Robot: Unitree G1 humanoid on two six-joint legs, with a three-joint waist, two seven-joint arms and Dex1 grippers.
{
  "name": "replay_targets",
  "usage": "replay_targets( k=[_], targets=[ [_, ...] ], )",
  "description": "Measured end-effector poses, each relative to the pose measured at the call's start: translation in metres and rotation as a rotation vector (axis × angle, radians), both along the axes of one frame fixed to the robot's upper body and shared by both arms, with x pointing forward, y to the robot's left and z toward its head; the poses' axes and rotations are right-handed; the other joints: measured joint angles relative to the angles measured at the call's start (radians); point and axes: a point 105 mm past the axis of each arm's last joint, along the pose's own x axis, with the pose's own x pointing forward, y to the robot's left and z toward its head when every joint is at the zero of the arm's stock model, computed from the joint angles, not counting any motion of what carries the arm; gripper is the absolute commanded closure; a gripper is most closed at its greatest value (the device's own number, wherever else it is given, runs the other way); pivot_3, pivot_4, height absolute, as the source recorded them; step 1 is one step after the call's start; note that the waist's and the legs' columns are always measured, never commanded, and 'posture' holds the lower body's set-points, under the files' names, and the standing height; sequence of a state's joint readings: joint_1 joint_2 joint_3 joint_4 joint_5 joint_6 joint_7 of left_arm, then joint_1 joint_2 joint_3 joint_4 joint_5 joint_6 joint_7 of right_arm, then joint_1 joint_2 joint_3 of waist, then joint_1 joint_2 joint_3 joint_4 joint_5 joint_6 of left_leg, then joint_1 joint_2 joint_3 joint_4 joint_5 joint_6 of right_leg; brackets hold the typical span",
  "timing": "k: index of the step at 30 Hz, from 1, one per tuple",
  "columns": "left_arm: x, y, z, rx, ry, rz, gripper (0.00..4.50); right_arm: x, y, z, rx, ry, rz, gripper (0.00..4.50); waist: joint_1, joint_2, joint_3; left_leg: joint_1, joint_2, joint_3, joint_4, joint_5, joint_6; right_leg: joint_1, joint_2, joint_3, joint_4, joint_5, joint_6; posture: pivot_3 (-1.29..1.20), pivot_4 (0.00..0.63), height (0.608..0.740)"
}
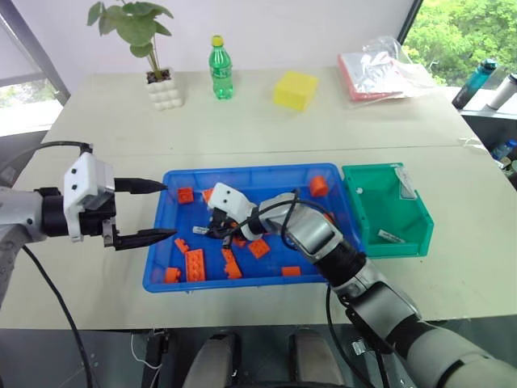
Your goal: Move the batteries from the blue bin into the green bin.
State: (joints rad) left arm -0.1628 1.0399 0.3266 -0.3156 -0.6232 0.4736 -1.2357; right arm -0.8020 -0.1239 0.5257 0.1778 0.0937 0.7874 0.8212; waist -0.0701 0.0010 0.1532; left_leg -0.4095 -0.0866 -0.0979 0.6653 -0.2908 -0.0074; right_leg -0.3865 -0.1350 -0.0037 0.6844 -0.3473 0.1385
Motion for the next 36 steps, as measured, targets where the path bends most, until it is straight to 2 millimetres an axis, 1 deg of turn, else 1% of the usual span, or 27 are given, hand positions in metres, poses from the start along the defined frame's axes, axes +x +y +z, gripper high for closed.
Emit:
replay_targets(
  k=[2, 3, 4, 5, 8, 9, 10, 11, 13, 15, 16, 18, 19, 21, 23, 25, 26, 29, 31, 32, 34, 36],
  targets=[
    [0.000, 0.000, 0.000, -0.005, 0.004, -0.001, 0.00, 0.003, -0.009, 0.009, 0.021, 0.016, -0.033, 4.41, 0.001, 0.000, 0.000, 0.000, -0.001, -0.002, 0.000, 0.000, 0.000, 0.001, 0.000, 0.000, 0.000, 0.000, 0.000, 0.00, 0.150, 0.728],
    [0.000, -0.001, 0.000, -0.016, 0.008, -0.003, 0.00, 0.005, -0.017, 0.017, 0.045, 0.023, -0.055, 4.41, 0.003, 0.000, 0.000, -0.001, -0.001, -0.003, 0.001, 0.000, 0.000, 0.001, 0.000, 0.000, 0.000, 0.000, 0.000, 0.00, 0.150, 0.728],
    [0.000, -0.003, -0.001, -0.037, 0.014, -0.007, 0.00, 0.008, -0.028, 0.030, 0.078, 0.026, -0.084, 4.41, 0.005, 0.001, 0.000, -0.001, -0.002, -0.005, 0.001, 0.000, 0.000, 0.001, -0.001, 0.000, 0.000, 0.000, 0.000, 0.00, 0.150, 0.728],
    [-0.001, -0.006, -0.002, -0.051, 0.016, -0.010, 0.00, 0.012, -0.043, 0.045, 0.111, 0.019, -0.121, 4.41, 0.007, 0.001, 0.000, -0.001, -0.003, -0.006, 0.001, 0.000, 0.000, 0.002, -0.001, 0.000, 0.000, 0.000, 0.000, 0.00, 0.150, 0.728],
    [-0.004, -0.015, -0.012, -0.078, 0.041, -0.029, 0.00, 0.025, -0.101, 0.092, 0.185, -0.032, -0.275, 4.41, 0.014, 0.000, 0.000, -0.001, -0.003, -0.008, 0.001, 0.000, 0.000, 0.005, -0.001, 0.000, -0.001, 0.000, 0.000, 0.00, 0.150, 0.728],
    [-0.005, -0.017, -0.015, -0.088, 0.047, -0.032, 0.00, 0.026, -0.120, 0.102, 0.192, -0.049, -0.325, 4.41, 0.016, 0.000, 0.000, -0.001, -0.003, -0.009, 0.001, 0.000, 0.000, 0.006, -0.001, 0.000, -0.001, 0.000, 0.000, 0.00, 0.150, 0.728],
    [-0.005, -0.019, -0.018, -0.104, 0.050, -0.032, 0.00, 0.028, -0.145, 0.110, 0.187, -0.063, -0.394, 4.41, 0.021, 0.001, 0.000, -0.001, -0.004, -0.009, 0.001, 0.000, 0.000, 0.009, -0.001, 0.000, -0.002, 0.000, 0.000, 0.00, 0.150, 0.728],
    [-0.005, -0.021, -0.019, -0.116, 0.050, -0.029, 0.00, 0.029, -0.167, 0.115, 0.179, -0.075, -0.462, 4.41, 0.024, 0.000, 0.000, -0.001, -0.003, -0.009, 0.000, 0.000, 0.000, 0.009, -0.001, 0.000, -0.002, 0.000, 0.000, 0.00, 0.150, 0.728],
    [-0.003, -0.022, -0.019, -0.137, 0.042, -0.019, 0.00, 0.028, -0.199, 0.116, 0.157, -0.081, -0.559, 4.41, 0.027, 0.000, 0.000, -0.001, -0.003, -0.008, 0.000, 0.000, 0.000, 0.010, -0.001, 0.000, -0.003, 0.000, 0.000, 0.00, 0.150, 0.728],
    [-0.002, -0.028, -0.019, -0.169, 0.029, -0.029, 0.00, 0.015, -0.247, 0.104, 0.096, -0.048, -0.692, 4.41, 0.033, 0.001, 0.000, -0.001, -0.004, -0.008, 0.000, 0.000, 0.000, 0.011, -0.001, 0.000, -0.005, 0.000, 0.000, 0.00, 0.150, 0.728],
    [-0.001, -0.030, -0.020, -0.177, 0.033, -0.031, 0.00, 0.010, -0.266, 0.100, 0.075, -0.029, -0.755, 4.41, 0.035, 0.001, 0.000, -0.001, -0.004, -0.008, 0.000, 0.000, 0.000, 0.012, -0.001, 0.000, -0.005, 0.000, 0.000, 0.00, 0.150, 0.728],
    [0.003, -0.033, -0.021, -0.195, 0.036, -0.038, 0.00, -0.003, -0.293, 0.094, 0.046, -0.016, -0.841, 4.41, 0.038, 0.001, 0.001, -0.001, -0.004, -0.008, 0.000, 0.000, 0.000, 0.013, -0.001, 0.000, -0.006, 0.000, 0.000, 0.00, 0.150, 0.728],
    [0.005, -0.034, -0.019, -0.198, 0.030, -0.041, 0.00, -0.009, -0.298, 0.092, 0.033, -0.020, -0.859, 4.41, 0.035, 0.001, 0.001, -0.001, -0.003, -0.007, 0.001, 0.000, 0.000, 0.014, 0.000, 0.000, -0.010, 0.000, 0.000, 0.00, 0.150, 0.728],
    [0.010, -0.036, -0.016, -0.194, 0.012, -0.057, 0.00, -0.018, -0.303, 0.087, 0.011, -0.024, -0.875, 4.41, 0.028, 0.001, 0.001, -0.001, -0.001, -0.005, 0.000, 0.001, 0.000, 0.016, 0.001, 0.000, -0.017, 0.000, 0.000, 0.00, 0.150, 0.728],
    [0.014, -0.036, -0.013, -0.196, 0.002, -0.063, 0.00, -0.024, -0.307, 0.081, 0.004, -0.009, -0.896, 4.41, 0.024, 0.001, 0.001, -0.001, -0.001, -0.004, 0.000, 0.001, 0.000, 0.016, 0.001, 0.000, -0.017, 0.000, 0.000, 0.00, 0.150, 0.728],
    [0.017, -0.037, -0.013, -0.195, 0.002, -0.067, 0.00, -0.027, -0.314, 0.078, 0.001, -0.005, -0.931, 3.35, 0.027, 0.001, 0.001, -0.001, -0.001, -0.005, 0.000, 0.001, 0.000, 0.016, 0.001, 0.000, -0.017, 0.000, 0.000, 0.00, 0.150, 0.728],
    [0.018, -0.036, -0.014, -0.194, 0.006, -0.065, 0.00, -0.027, -0.316, 0.077, 0.002, -0.007, -0.940, 2.92, 0.028, 0.001, 0.001, -0.001, -0.001, -0.005, 0.000, 0.001, 0.000, 0.016, 0.001, 0.000, -0.017, 0.000, 0.000, 0.00, 0.150, 0.728],
    [0.018, -0.036, -0.016, -0.189, 0.013, -0.070, 0.00, -0.026, -0.317, 0.078, -0.003, -0.031, -0.947, 1.44, 0.029, 0.001, 0.001, -0.001, -0.002, -0.005, 0.000, 0.001, 0.000, 0.016, 0.001, 0.000, -0.017, 0.000, 0.000, 0.00, 0.150, 0.728],
    [0.017, -0.037, -0.017, -0.190, 0.014, -0.075, 0.00, -0.023, -0.315, 0.083, -0.006, -0.063, -0.929, 1.44, 0.029, 0.001, 0.001, -0.001, -0.002, -0.005, 0.000, 0.001, 0.000, 0.016, 0.001, 0.000, -0.018, 0.000, 0.000, 0.00, 0.150, 0.728],
    [0.017, -0.037, -0.017, -0.191, 0.014, -0.078, 0.00, -0.019, -0.309, 0.091, 0.007, -0.094, -0.903, 1.44, 0.029, 0.001, 0.001, -0.001, -0.002, -0.005, 0.000, 0.001, 0.000, 0.016, 0.001, 0.000, -0.018, 0.000, 0.000, 0.00, 0.150, 0.728],
    [0.015, -0.041, -0.017, -0.192, 0.013, -0.090, 0.00, -0.010, -0.290, 0.114, 0.048, -0.167, -0.812, 1.44, 0.024, 0.001, 0.001, -0.001, -0.001, -0.004, 0.000, 0.001, 0.000, 0.016, 0.001, 0.000, -0.019, 0.000, 0.000, 0.00, 0.150, 0.728],
    [0.012, -0.044, -0.019, -0.187, 0.014, -0.105, 0.00, -0.003, -0.260, 0.137, 0.087, -0.233, -0.680, 1.44, 0.022, 0.001, 0.001, 0.000, 0.000, -0.004, -0.001, 0.001, 0.000, 0.015, 0.002, 0.000, -0.019, 0.000, 0.000, 0.00, 0.150, 0.728]
  ],
)
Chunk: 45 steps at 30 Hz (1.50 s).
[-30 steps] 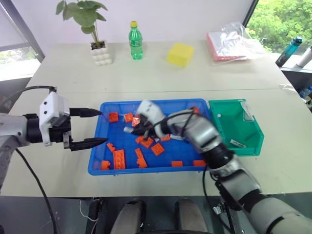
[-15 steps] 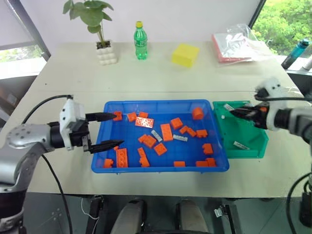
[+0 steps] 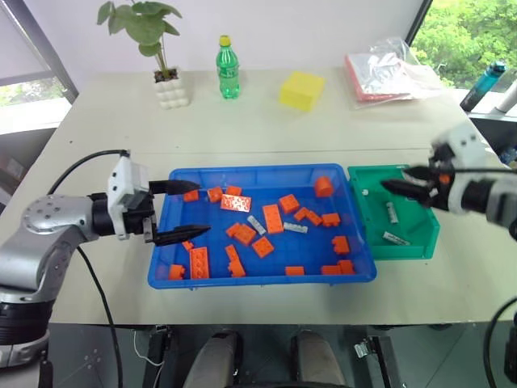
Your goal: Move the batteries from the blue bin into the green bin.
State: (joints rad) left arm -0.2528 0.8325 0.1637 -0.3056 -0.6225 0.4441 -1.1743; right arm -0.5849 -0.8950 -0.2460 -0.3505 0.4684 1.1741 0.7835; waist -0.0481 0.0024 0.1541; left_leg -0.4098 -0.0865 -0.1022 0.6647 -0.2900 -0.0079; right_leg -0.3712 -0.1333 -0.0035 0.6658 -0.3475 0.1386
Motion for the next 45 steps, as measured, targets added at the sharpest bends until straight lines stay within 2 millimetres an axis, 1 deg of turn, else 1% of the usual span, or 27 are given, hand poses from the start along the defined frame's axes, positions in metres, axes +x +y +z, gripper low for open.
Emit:
replay_targets(
  k=[1, 3, 5, 6, 8, 9, 11, 14, 16, 22, 30, 35, 38, 39, 40, 42, 43, 45],
  targets=[
    [-0.001, -0.002, -0.001, 0.003, 0.001, -0.008, 0.00, 0.002, 0.017, 0.005, 0.001, -0.022, 0.069, 1.44, 0.001, 0.000, 0.000, 0.000, 0.000, -0.001, 0.000, 0.000, 0.000, 0.000, 0.000, 0.000, 0.000, 0.000, 0.000, 0.00, 0.150, 0.728],
    [-0.001, -0.002, -0.001, 0.003, 0.001, -0.004, 0.00, 0.006, 0.052, 0.000, 0.000, -0.021, 0.193, 1.44, 0.003, 0.000, 0.000, 0.000, 0.000, -0.001, 0.000, 0.000, 0.000, 0.000, 0.000, 0.000, 0.000, 0.000, 0.000, 0.00, 0.150, 0.728],
    [0.000, -0.002, 0.000, 0.002, -0.003, 0.004, 0.00, 0.008, 0.084, -0.016, -0.004, 0.016, 0.302, 1.44, 0.004, 0.000, 0.000, 0.000, -0.001, -0.002, 0.001, 0.000, 0.000, 0.001, -0.001, 0.000, 0.001, 0.000, 0.000, 0.00, 0.150, 0.728],
    [0.000, -0.002, 0.000, 0.001, -0.004, 0.008, 0.00, 0.009, 0.104, -0.027, -0.004, 0.040, 0.363, 1.44, 0.006, 0.000, 0.000, 0.000, -0.002, -0.003, 0.001, 0.000, 0.000, 0.000, -0.001, 0.000, 0.001, 0.000, 0.000, 0.00, 0.150, 0.728],
    [0.001, -0.002, 0.000, 0.001, -0.003, 0.014, 0.00, 0.010, 0.126, -0.046, -0.032, 0.077, 0.430, 1.44, 0.008, 0.000, 0.000, -0.001, -0.003, -0.005, 0.001, 0.000, 0.000, 0.000, -0.001, 0.000, 0.002, 0.000, 0.000, 0.00, 0.150, 0.728],
    [0.000, -0.001, 0.000, 0.001, -0.002, 0.016, 0.00, 0.010, 0.132, -0.056, -0.059, 0.091, 0.449, 1.44, 0.010, 0.000, 0.000, -0.001, -0.004, -0.007, 0.001, 0.000, 0.000, 0.000, -0.001, 0.000, 0.002, 0.000, 0.000, 0.00, 0.150, 0.728],
    [0.000, -0.001, 0.001, 0.004, -0.007, 0.023, 0.00, 0.012, 0.137, -0.069, -0.110, 0.097, 0.470, 1.44, 0.010, -0.001, 0.000, -0.001, -0.005, -0.008, 0.002, 0.000, 0.000, -0.001, -0.001, 0.000, 0.001, 0.000, 0.000, 0.00, 0.150, 0.728],
    [-0.004, 0.003, 0.006, 0.008, -0.017, 0.043, 0.00, 0.011, 0.145, -0.094, -0.170, 0.124, 0.509, 1.44, 0.003, -0.001, 0.000, -0.001, -0.004, -0.007, 0.001, 0.000, 0.000, 0.001, -0.001, 0.000, 0.002, 0.000, 0.000, 0.00, 0.150, 0.728],
    [-0.006, 0.005, 0.006, 0.012, -0.018, 0.057, 0.00, 0.009, 0.148, -0.104, -0.192, 0.142, 0.528, 1.44, 0.002, -0.001, 0.000, -0.001, -0.004, -0.007, 0.001, 0.000, 0.000, 0.000, -0.001, 0.000, 0.002, 0.000, 0.000, 0.00, 0.150, 0.728],
    [-0.010, 0.006, 0.005, 0.007, -0.006, 0.069, 0.00, 0.007, 0.160, -0.111, -0.210, 0.118, 0.576, 1.44, 0.002, -0.001, 0.000, -0.001, -0.004, -0.007, 0.001, 0.000, 0.000, 0.000, -0.001, 0.000, 0.002, 0.000, 0.000, 0.00, 0.150, 0.728],
    [-0.009, 0.009, 0.008, 0.020, -0.018, 0.084, 0.00, 0.008, 0.166, -0.121, -0.230, 0.126, 0.593, 1.44, 0.003, -0.001, 0.000, -0.001, -0.004, -0.007, 0.001, 0.000, 0.000, 0.000, -0.001, 0.000, 0.002, 0.000, 0.000, 0.00, 0.150, 0.728],
    [-0.007, 0.008, 0.013, 0.016, -0.037, 0.084, 0.00, 0.011, 0.164, -0.127, -0.260, 0.113, 0.591, 1.44, 0.003, -0.001, 0.000, -0.001, -0.004, -0.007, 0.001, 0.000, 0.000, 0.000, -0.001, 0.000, 0.002, 0.000, 0.000, 0.00, 0.150, 0.728],
    [-0.007, 0.007, 0.015, 0.015, -0.045, 0.082, 0.00, 0.013, 0.163, -0.127, -0.273, 0.097, 0.596, 2.16, 0.003, -0.001, 0.000, -0.001, -0.004, -0.007, 0.001, 0.000, 0.000, 0.000, -0.001, 0.000, 0.002, 0.000, 0.000, 0.00, 0.150, 0.728],
    [-0.006, 0.007, 0.015, 0.014, -0.044, 0.084, 0.00, 0.013, 0.162, -0.127, -0.278, 0.093, 0.595, 2.50, 0.003, -0.001, 0.000, -0.001, -0.004, -0.007, 0.001, 0.000, 0.000, 0.000, -0.001, 0.000, 0.002, 0.000, 0.000, 0.00, 0.150, 0.728],
    [-0.006, 0.008, 0.015, 0.012, -0.043, 0.086, 0.00, 0.013, 0.163, -0.127, -0.280, 0.090, 0.597, 3.03, 0.003, -0.001, 0.000, -0.001, -0.004, -0.007, 0.001, 0.000, 0.000, 0.000, -0.001, 0.000, 0.002, 0.000, 0.000, 0.00, 0.150, 0.728],
    [-0.004, 0.009, 0.016, 0.009, -0.042, 0.091, 0.00, 0.012, 0.164, -0.128, -0.281, 0.093, 0.606, 3.93, 0.003, -0.001, 0.000, 0.000, -0.004, -0.007, 0.001, 0.000, 0.000, 0.000, 0.000, 0.000, 0.002, 0.000, 0.000, 0.00, 0.150, 0.728],
    [-0.003, 0.010, 0.016, 0.008, -0.042, 0.092, 0.00, 0.011, 0.165, -0.128, -0.277, 0.095, 0.612, 4.29, 0.003, -0.001, 0.000, -0.001, -0.004, -0.007, 0.001, 0.000, 0.000, 0.000, 0.000, 0.000, 0.002, 0.000, 0.000, 0.00, 0.150, 0.728],
    [-0.001, 0.011, 0.017, 0.004, -0.043, 0.096, 0.00, 0.010, 0.166, -0.128, -0.274, 0.101, 0.618, 4.34, 0.003, -0.001, 0.000, 0.000, -0.004, -0.007, 0.001, 0.000, 0.000, 0.000, 0.000, 0.000, 0.002, 0.000, 0.000, 0.00, 0.150, 0.728]
  ],
)
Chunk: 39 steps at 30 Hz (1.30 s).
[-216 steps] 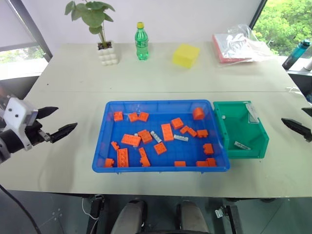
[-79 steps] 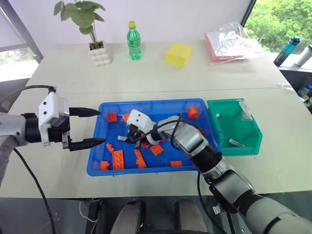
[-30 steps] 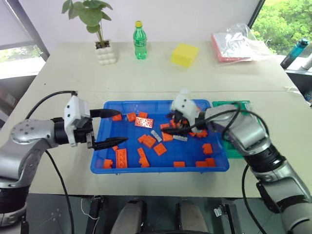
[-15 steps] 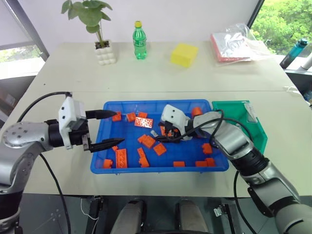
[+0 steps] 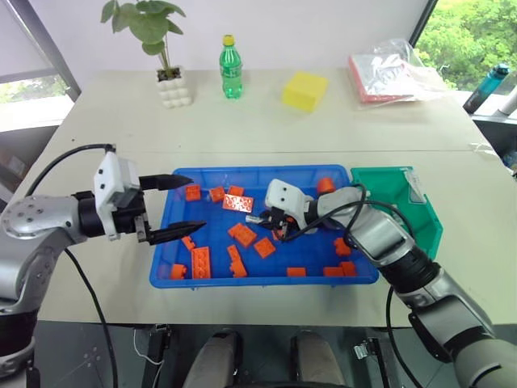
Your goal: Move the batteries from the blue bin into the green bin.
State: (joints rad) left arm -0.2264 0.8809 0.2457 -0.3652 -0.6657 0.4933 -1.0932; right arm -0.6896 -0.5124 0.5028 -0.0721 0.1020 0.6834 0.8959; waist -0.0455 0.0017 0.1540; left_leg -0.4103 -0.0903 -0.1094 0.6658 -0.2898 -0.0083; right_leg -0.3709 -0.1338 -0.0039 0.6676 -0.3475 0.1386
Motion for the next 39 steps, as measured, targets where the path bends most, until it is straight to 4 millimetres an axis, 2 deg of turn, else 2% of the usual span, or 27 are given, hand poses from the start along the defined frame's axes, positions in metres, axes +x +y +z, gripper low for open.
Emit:
replay_targets(
  k=[8, 11, 13, 16, 18, 20, 24, 26, 30, 32, 33, 36, 39],
  targets=[
    [0.002, -0.003, 0.001, -0.003, -0.006, -0.017, 0.00, -0.003, -0.001, 0.003, 0.002, 0.016, -0.007, 4.34, 0.001, 0.000, 0.000, 0.000, 0.000, 0.000, 0.000, 0.000, 0.000, 0.000, 0.000, 0.000, 0.000, 0.000, 0.000, 0.00, 0.150, 0.728],
    [0.003, -0.005, -0.002, -0.011, 0.007, -0.025, 0.00, 0.001, -0.008, 0.022, 0.093, 0.056, -0.079, 4.34, 0.001, 0.000, 0.000, 0.000, 0.000, 0.000, 0.000, 0.000, 0.000, 0.000, 0.000, 0.000, 0.000, 0.000, 0.000, 0.00, 0.150, 0.728],
    [0.003, -0.005, -0.002, -0.011, 0.007, -0.031, 0.00, 0.006, -0.021, 0.047, 0.185, 0.071, -0.153, 4.34, 0.002, 0.000, 0.000, 0.000, 0.000, 0.000, 0.000, 0.000, 0.000, 0.000, 0.000, 0.000, 0.000, 0.000, 0.000, 0.00, 0.150, 0.728],
    [0.006, -0.004, -0.002, -0.013, 0.000, -0.026, 0.00, 0.011, -0.072, 0.089, 0.265, 0.033, -0.317, 4.34, 0.013, 0.000, 0.000, 0.000, -0.001, -0.002, 0.000, 0.000, 0.000, 0.001, 0.000, 0.000, -0.001, 0.000, 0.000, 0.00, 0.150, 0.728],
    [0.008, -0.004, -0.003, -0.014, 0.004, -0.024, 0.00, 0.010, -0.114, 0.104, 0.271, 0.007, -0.456, 4.34, 0.022, 0.000, 0.000, 0.000, -0.002, -0.001, 0.000, 0.000, 0.000, 0.002, -0.001, 0.000, -0.001, 0.000, 0.000, 0.00, 0.150, 0.728],
    [0.009, -0.007, -0.005, -0.020, 0.011, -0.034, 0.00, 0.005, -0.142, 0.108, 0.271, 0.006, -0.551, 4.34, 0.026, 0.000, 0.000, 0.000, -0.001, 0.000, 0.000, 0.000, 0.000, 0.002, -0.001, 0.000, -0.001, 0.000, 0.000, 0.00, 0.150, 0.728],
    [0.011, -0.012, -0.007, -0.027, 0.012, -0.062, 0.00, -0.014, -0.196, 0.096, 0.215, 0.045, -0.734, 4.34, 0.028, 0.000, 0.000, 0.000, 0.000, 0.002, -0.001, 0.000, 0.000, 0.002, -0.001, 0.000, -0.001, 0.000, 0.000, 0.00, 0.150, 0.728],
    [0.013, -0.012, -0.009, -0.028, 0.020, -0.067, 0.00, -0.021, -0.213, 0.095, 0.215, 0.046, -0.800, 4.34, 0.026, 0.000, 0.000, 0.000, 0.000, 0.003, 0.000, 0.000, 0.000, 0.002, -0.001, 0.000, -0.001, 0.000, 0.000, 0.00, 0.150, 0.728],
    [0.016, -0.020, -0.009, -0.035, 0.021, -0.103, 0.00, -0.032, -0.220, 0.079, 0.192, 0.077, -0.836, 2.41, 0.023, 0.000, 0.000, 0.000, 0.001, 0.004, 0.000, 0.000, 0.000, 0.002, 0.000, 0.000, -0.001, 0.000, 0.000, 0.00, 0.150, 0.728],
    [0.017, -0.021, -0.008, -0.034, 0.015, -0.109, 0.00, -0.031, -0.220, 0.075, 0.174, 0.067, -0.837, 1.36, 0.023, 0.000, 0.000, 0.000, 0.001, 0.005, 0.000, 0.000, 0.000, 0.002, 0.000, 0.000, -0.001, 0.000, 0.000, 0.00, 0.150, 0.728],
    [0.017, -0.021, -0.008, -0.031, 0.012, -0.110, 0.00, -0.030, -0.220, 0.076, 0.172, 0.053, -0.835, 1.00, 0.024, 0.000, 0.000, 0.000, 0.001, 0.005, 0.000, 0.000, 0.000, 0.002, 0.000, 0.000, -0.001, 0.000, 0.000, 0.00, 0.150, 0.728],
    [0.018, -0.020, -0.008, -0.029, 0.010, -0.110, 0.00, -0.023, -0.211, 0.091, 0.189, -0.024, -0.778, 1.00, 0.024, 0.000, 0.000, 0.000, 0.001, 0.004, 0.000, 0.000, 0.000, 0.001, 0.000, 0.000, -0.001, 0.000, 0.000, 0.00, 0.150, 0.728],
    [0.018, -0.021, -0.008, -0.028, 0.013, -0.115, 0.00, -0.018, -0.178, 0.119, 0.271, -0.119, -0.600, 1.00, 0.022, 0.000, 0.000, 0.000, 0.002, 0.004, 0.000, 0.000, 0.000, 0.001, 0.000, 0.000, -0.002, 0.000, 0.000, 0.00, 0.150, 0.728]
  ],
)
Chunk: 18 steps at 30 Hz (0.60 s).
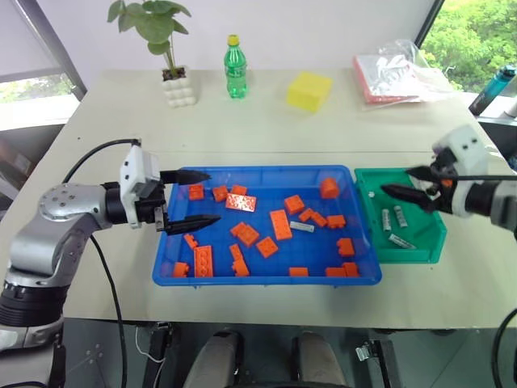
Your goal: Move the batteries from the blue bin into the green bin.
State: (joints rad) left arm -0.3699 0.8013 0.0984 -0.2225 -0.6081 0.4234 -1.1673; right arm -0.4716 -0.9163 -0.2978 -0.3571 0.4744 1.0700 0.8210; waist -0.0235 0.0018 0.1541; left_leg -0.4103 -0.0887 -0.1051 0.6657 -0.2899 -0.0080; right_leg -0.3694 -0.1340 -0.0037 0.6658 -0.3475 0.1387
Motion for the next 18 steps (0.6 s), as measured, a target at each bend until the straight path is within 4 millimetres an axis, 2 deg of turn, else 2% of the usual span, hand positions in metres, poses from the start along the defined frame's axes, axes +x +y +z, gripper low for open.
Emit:
replay_targets(
  k=[1, 3, 6, 8, 13, 18],
  targets=[
    [0.000, 0.000, 0.000, 0.001, 0.001, 0.000, 0.00, 0.000, 0.012, 0.004, -0.002, -0.019, 0.057, 1.00, 0.001, 0.000, 0.000, 0.000, 0.000, -0.001, 0.000, 0.000, 0.000, 0.000, 0.000, 0.000, 0.000, 0.000, 0.000, 0.00, 0.150, 0.728],
    [0.000, 0.000, -0.001, 0.002, 0.003, 0.000, 0.00, -0.001, 0.034, -0.004, -0.027, -0.004, 0.167, 1.00, 0.002, 0.000, 0.000, 0.000, 0.000, -0.001, 0.000, 0.000, 0.000, 0.001, 0.000, 0.000, 0.000, 0.000, 0.000, 0.00, 0.150, 0.728],
    [0.001, 0.000, -0.001, 0.004, 0.001, 0.008, 0.00, -0.005, 0.068, -0.037, -0.061, 0.091, 0.326, 1.00, 0.005, 0.000, 0.000, 0.000, -0.001, -0.002, 0.001, 0.000, 0.000, 0.001, 0.000, 0.000, 0.000, 0.000, 0.000, 0.00, 0.150, 0.728],
    [0.001, 0.000, -0.001, 0.005, -0.002, 0.012, 0.00, -0.006, 0.080, -0.051, -0.087, 0.125, 0.378, 1.00, 0.005, -0.001, 0.000, 0.000, -0.001, -0.002, 0.001, 0.000, 0.000, 0.001, 0.000, 0.000, 0.000, 0.000, 0.000, 0.00, 0.150, 0.728],
    [-0.003, 0.002, 0.000, 0.010, -0.018, 0.032, 0.00, 0.001, 0.086, -0.075, -0.127, 0.174, 0.383, 1.00, 0.003, -0.001, 0.000, 0.000, -0.001, -0.003, 0.001, 0.000, 0.000, 0.000, 0.000, 0.000, 0.000, 0.000, 0.000, 0.00, 0.150, 0.728],
    [-0.008, 0.008, 0.000, 0.020, -0.023, 0.063, 0.00, 0.003, 0.088, -0.090, -0.112, 0.206, 0.364, 1.00, 0.003, -0.001, 0.000, 0.000, -0.001, -0.003, 0.000, 0.000, 0.000, 0.000, 0.000, 0.000, 0.000, 0.000, 0.000, 0.00, 0.150, 0.728]
  ],
)
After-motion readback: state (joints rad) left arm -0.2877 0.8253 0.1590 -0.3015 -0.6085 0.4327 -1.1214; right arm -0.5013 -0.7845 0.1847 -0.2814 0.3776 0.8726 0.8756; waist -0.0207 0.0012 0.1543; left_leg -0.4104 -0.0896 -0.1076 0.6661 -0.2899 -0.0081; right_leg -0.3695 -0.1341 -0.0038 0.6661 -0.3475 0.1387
